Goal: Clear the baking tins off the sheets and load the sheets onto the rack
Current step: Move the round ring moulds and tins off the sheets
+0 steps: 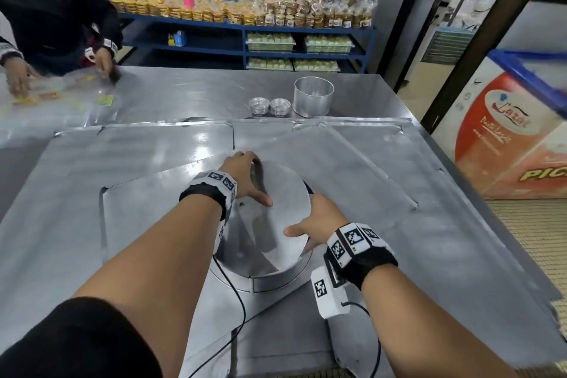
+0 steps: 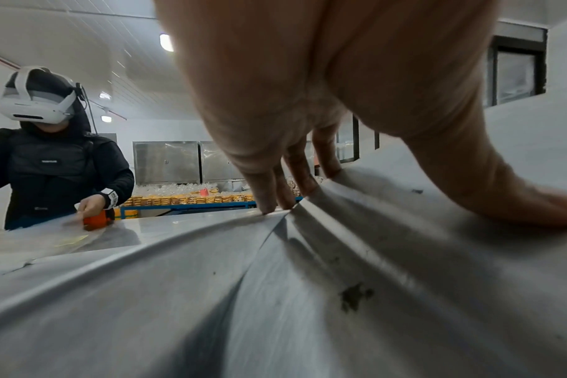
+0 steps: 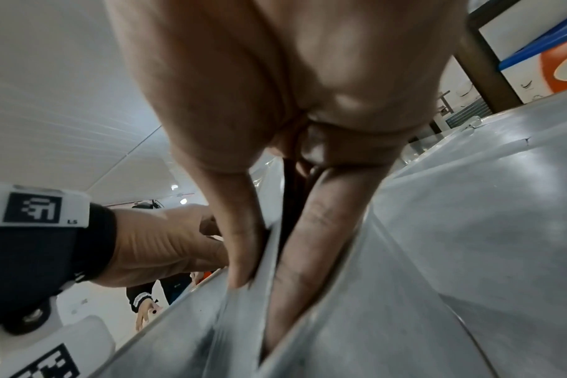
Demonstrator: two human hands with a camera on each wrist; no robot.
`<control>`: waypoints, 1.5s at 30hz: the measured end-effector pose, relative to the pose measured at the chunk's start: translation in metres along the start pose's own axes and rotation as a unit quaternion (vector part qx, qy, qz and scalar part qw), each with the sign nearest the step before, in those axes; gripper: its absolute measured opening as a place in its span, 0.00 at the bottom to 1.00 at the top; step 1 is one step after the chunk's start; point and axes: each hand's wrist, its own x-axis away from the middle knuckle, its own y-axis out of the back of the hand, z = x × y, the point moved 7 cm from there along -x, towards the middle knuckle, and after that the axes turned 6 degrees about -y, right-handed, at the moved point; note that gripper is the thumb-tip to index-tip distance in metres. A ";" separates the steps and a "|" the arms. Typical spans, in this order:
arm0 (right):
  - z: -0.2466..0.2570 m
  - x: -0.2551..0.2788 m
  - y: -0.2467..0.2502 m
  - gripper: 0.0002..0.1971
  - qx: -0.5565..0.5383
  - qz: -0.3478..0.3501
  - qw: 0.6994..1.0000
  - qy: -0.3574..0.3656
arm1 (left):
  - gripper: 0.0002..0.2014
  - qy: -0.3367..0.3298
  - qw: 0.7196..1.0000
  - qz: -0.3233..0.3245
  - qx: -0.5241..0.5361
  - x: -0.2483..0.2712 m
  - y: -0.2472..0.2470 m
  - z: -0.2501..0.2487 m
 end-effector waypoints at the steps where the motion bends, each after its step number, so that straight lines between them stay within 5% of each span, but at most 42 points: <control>1: 0.002 -0.002 0.002 0.26 0.030 -0.010 0.999 0.005 | 0.57 -0.001 1.000 -0.001 -0.002 0.000 0.001 0.000; 8: 0.016 -0.008 0.027 0.40 0.145 -0.122 0.981 0.031 | 0.47 0.001 1.000 -0.025 -0.016 -0.005 0.006 0.015; 13: -0.002 -0.023 0.038 0.44 0.208 -0.150 0.967 -0.011 | 0.38 0.079 0.996 -0.005 -0.036 0.004 0.017 0.055; 15: -0.018 -0.025 0.035 0.41 0.156 -0.130 0.978 -0.058 | 0.25 0.109 0.992 0.033 -0.052 0.012 0.019 0.068; 19: -0.046 -0.040 0.019 0.12 0.081 -0.123 0.985 -0.084 | 0.12 0.147 0.985 0.076 -0.040 0.029 0.008 0.091; 24: -0.065 -0.067 0.015 0.18 0.057 -0.135 0.987 -0.068 | 0.11 0.160 0.983 0.093 -0.012 0.042 -0.008 0.108; 29: -0.036 -0.030 0.026 0.11 -0.024 -0.154 0.986 -0.051 | 0.14 0.152 0.986 0.066 0.025 0.038 0.002 0.100; 36: -0.031 -0.025 0.059 0.09 -0.158 -0.203 0.966 -0.019 | 0.06 0.172 0.972 -0.023 0.161 0.021 0.009 0.079; 45: -0.044 -0.043 0.100 0.15 -0.371 -0.169 0.912 -0.042 | 0.08 0.195 0.899 -0.166 0.355 -0.035 -0.032 0.040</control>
